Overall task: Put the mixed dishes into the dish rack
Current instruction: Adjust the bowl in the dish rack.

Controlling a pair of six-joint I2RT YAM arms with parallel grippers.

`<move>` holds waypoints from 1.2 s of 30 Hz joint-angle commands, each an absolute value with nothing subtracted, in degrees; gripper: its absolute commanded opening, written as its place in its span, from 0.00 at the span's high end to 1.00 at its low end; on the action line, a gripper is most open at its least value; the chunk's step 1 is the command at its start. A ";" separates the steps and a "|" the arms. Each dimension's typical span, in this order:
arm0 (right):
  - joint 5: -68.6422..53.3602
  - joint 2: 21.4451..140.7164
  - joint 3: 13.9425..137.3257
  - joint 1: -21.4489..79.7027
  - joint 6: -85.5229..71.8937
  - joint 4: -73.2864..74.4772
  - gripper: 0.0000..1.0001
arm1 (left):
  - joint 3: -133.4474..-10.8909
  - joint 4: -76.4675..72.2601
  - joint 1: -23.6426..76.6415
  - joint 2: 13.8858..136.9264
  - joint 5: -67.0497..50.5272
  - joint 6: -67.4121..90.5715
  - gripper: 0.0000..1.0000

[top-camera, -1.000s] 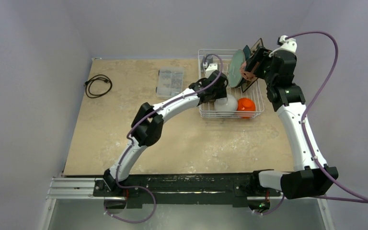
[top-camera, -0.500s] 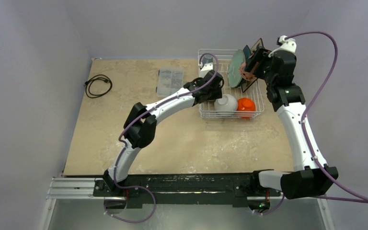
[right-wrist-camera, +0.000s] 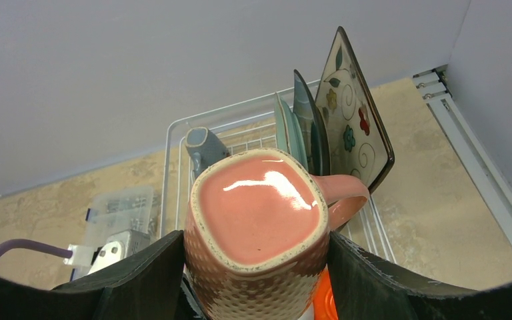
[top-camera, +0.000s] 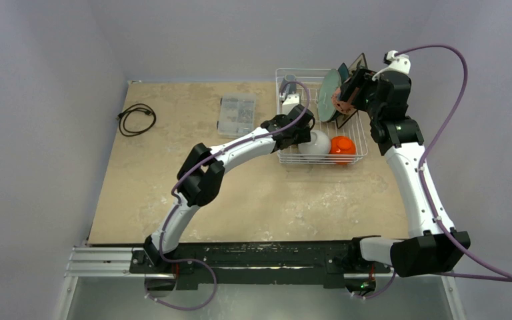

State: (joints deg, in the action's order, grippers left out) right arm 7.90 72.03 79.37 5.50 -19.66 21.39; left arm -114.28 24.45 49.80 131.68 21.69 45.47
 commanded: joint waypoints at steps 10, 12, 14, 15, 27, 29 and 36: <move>7.16 69.22 80.45 5.21 -19.91 14.09 1.00 | -108.24 26.68 51.34 128.77 20.81 44.67 0.41; 7.15 69.10 80.37 5.25 -19.96 14.15 1.00 | -108.05 26.68 51.33 129.18 20.81 44.67 0.41; 7.07 69.01 80.22 5.23 -20.02 13.97 1.00 | -108.14 26.68 51.34 128.86 20.81 44.67 0.41; 7.09 69.00 80.11 5.22 -20.00 13.92 1.00 | -108.42 26.68 51.45 128.37 20.81 44.67 0.41; 8.01 69.38 79.48 5.22 -19.95 13.89 1.00 | -119.97 20.60 51.47 124.12 -10.96 27.55 0.43; 7.92 69.48 79.52 5.23 -19.95 13.85 1.00 | -119.97 21.20 51.13 123.26 -9.73 27.13 0.41; 7.33 70.23 79.88 5.35 -19.31 14.11 1.00 | -119.35 24.76 49.99 122.27 -6.63 28.89 0.39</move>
